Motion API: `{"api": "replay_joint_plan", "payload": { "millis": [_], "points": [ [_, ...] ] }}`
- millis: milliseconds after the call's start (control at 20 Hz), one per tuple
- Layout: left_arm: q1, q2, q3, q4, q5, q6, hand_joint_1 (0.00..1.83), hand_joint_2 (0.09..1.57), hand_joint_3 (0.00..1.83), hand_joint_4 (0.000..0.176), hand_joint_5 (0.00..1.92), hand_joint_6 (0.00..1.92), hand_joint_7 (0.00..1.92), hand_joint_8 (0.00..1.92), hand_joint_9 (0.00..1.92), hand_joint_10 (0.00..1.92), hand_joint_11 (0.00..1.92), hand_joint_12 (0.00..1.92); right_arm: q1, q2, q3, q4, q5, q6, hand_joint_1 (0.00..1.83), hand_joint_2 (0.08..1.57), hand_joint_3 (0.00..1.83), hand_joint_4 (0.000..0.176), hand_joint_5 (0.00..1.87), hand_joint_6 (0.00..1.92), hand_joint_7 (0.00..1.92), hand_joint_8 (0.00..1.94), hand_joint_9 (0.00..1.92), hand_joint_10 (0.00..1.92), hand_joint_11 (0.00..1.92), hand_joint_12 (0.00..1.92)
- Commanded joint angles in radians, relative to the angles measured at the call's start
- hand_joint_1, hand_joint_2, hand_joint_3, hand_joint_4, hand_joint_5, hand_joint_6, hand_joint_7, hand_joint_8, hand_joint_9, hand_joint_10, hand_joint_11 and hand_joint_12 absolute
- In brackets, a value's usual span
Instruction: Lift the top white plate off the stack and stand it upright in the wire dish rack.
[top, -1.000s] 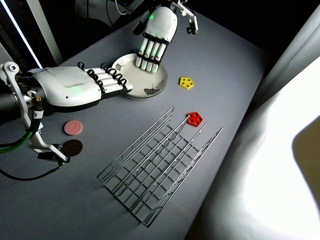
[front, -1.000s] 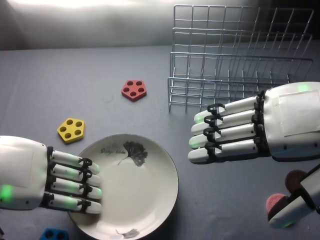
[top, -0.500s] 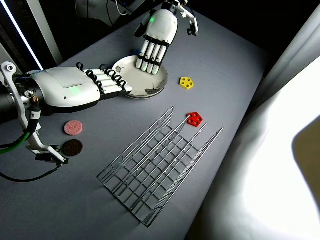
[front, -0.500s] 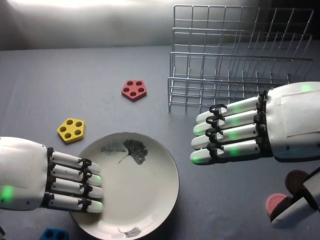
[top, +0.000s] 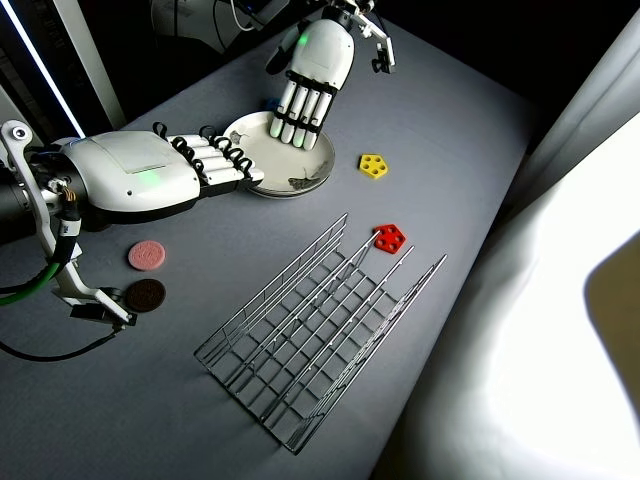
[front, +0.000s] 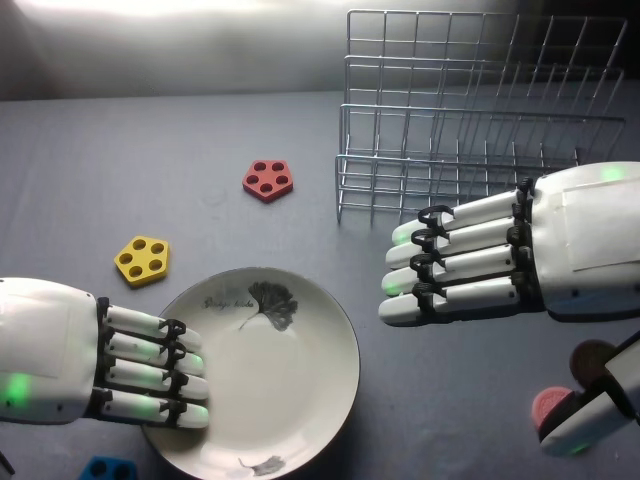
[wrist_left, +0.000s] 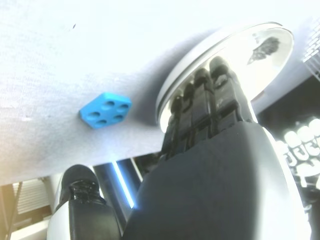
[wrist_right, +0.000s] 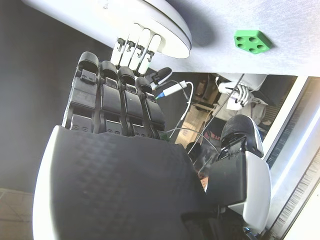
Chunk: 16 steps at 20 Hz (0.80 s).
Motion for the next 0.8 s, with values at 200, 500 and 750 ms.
{"api": "replay_joint_plan", "payload": {
  "millis": [200, 500, 750],
  "points": [
    [-0.003, -0.010, -0.005, -0.044, -0.038, -0.008, 0.15, 0.94, 0.00, 0.000, 0.09, 0.00, 0.11, 0.00, 0.09, 0.00, 0.05, 0.20, 0.007, 0.004, -0.004, 0.072, 0.064, -0.004, 0.04, 1.02, 0.00, 0.000, 0.02, 0.00, 0.03, 0.00, 0.05, 0.00, 0.07, 0.02],
    [0.010, -0.048, -0.026, -0.109, 0.002, -0.008, 0.17, 0.93, 0.00, 0.000, 0.10, 0.01, 0.13, 0.01, 0.10, 0.01, 0.05, 0.21, 0.006, 0.005, -0.003, 0.072, 0.064, -0.005, 0.07, 1.02, 0.00, 0.000, 0.01, 0.00, 0.03, 0.00, 0.04, 0.00, 0.08, 0.02],
    [0.012, -0.094, -0.038, -0.153, 0.039, 0.006, 0.15, 0.93, 0.00, 0.000, 0.10, 0.00, 0.11, 0.00, 0.08, 0.00, 0.02, 0.21, 0.006, 0.007, -0.001, 0.072, 0.064, -0.006, 0.05, 1.03, 0.00, 0.000, 0.01, 0.00, 0.03, 0.00, 0.04, 0.00, 0.07, 0.02]
  ]
}}
